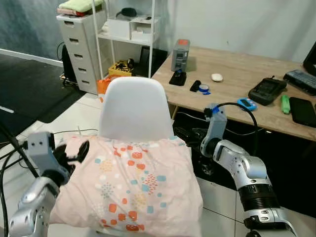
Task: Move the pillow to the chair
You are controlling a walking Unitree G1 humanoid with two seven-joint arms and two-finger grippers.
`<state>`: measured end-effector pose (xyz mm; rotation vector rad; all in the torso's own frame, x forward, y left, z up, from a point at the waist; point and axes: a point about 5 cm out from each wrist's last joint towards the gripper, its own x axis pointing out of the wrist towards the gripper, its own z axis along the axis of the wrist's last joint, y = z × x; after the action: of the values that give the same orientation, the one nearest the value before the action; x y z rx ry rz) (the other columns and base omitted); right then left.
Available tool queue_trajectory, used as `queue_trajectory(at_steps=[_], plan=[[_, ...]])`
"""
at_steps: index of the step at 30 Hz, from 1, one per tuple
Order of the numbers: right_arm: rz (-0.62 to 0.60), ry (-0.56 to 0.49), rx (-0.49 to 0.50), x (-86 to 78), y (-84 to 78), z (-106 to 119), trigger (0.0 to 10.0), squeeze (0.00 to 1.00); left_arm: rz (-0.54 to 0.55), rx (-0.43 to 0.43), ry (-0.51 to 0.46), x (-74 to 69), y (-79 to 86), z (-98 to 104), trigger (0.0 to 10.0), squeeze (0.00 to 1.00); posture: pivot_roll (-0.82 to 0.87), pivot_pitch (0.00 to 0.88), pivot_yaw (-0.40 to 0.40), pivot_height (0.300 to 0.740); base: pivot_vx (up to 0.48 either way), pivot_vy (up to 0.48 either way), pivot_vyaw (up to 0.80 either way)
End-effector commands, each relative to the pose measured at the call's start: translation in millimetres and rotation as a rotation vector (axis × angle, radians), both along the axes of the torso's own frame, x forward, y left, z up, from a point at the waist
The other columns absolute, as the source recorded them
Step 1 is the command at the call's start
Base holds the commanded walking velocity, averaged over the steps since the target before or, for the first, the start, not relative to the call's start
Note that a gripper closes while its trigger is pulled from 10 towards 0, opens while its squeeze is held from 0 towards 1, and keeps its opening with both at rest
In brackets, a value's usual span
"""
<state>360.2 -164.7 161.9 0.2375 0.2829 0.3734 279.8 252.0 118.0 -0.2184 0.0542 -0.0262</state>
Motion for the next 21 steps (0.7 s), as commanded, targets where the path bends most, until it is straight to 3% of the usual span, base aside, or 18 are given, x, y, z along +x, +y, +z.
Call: queue_trajectory(at_steps=[1, 3, 6, 8, 10, 13, 21], plan=[[-0.043, 0.062, -0.046, -3.9, -8.4, -28, 10.0, 0.0, 0.034, 0.054, 0.091, -6.9, 8.0, -25, 10.0, 0.0, -0.14, 0.115, 0.001, 0.732, 0.0, 0.0, 0.0], [-0.086, 0.114, -0.099, -10.5, -19.5, -58, 10.0, 0.0, 0.068, 0.073, 0.186, -12.6, 11.8, -52, 10.0, 0.0, -0.14, 0.11, -0.001, 0.732, 0.0, 0.0, 0.0], [-0.101, 0.138, -0.118, -15.0, -24.0, -70, 10.0, 0.0, 0.081, 0.082, 0.227, -15.3, 12.8, -63, 10.0, 0.0, -0.14, 0.11, -0.001, 0.732, 0.0, 0.0, 0.0], [-0.117, 0.186, -0.134, -25.5, -29.6, -93, 10.0, 0.0, 0.104, 0.075, 0.286, -20.2, 12.9, -79, 10.0, 0.0, -0.14, 0.103, -0.003, 0.732, 0.0, 0.0, 0.0], [-0.117, 0.186, -0.134, -25.5, -29.6, -93, 10.0, 0.0, 0.104, 0.075, 0.286, -20.2, 12.9, -79, 10.0, 0.0, -0.14, 0.103, -0.003, 0.732, 0.0, 0.0, 0.0], [-0.135, 0.228, -0.15, -35.9, -35.1, -111, 10.0, 0.0, 0.118, 0.071, 0.328, -24.1, 10.7, -92, 10.0, 0.0, -0.13, 0.098, -0.008, 0.732, 0.0, 0.0, 0.13], [-0.118, 0.294, -0.24, -53.4, -38.5, -138, 10.0, 0.0, 0.137, 0.102, 0.442, -31.5, 4.5, -116, 10.0, 0.0, -0.13, 0.084, -0.012, 0.732, 0.0, 0.0, 0.77]])
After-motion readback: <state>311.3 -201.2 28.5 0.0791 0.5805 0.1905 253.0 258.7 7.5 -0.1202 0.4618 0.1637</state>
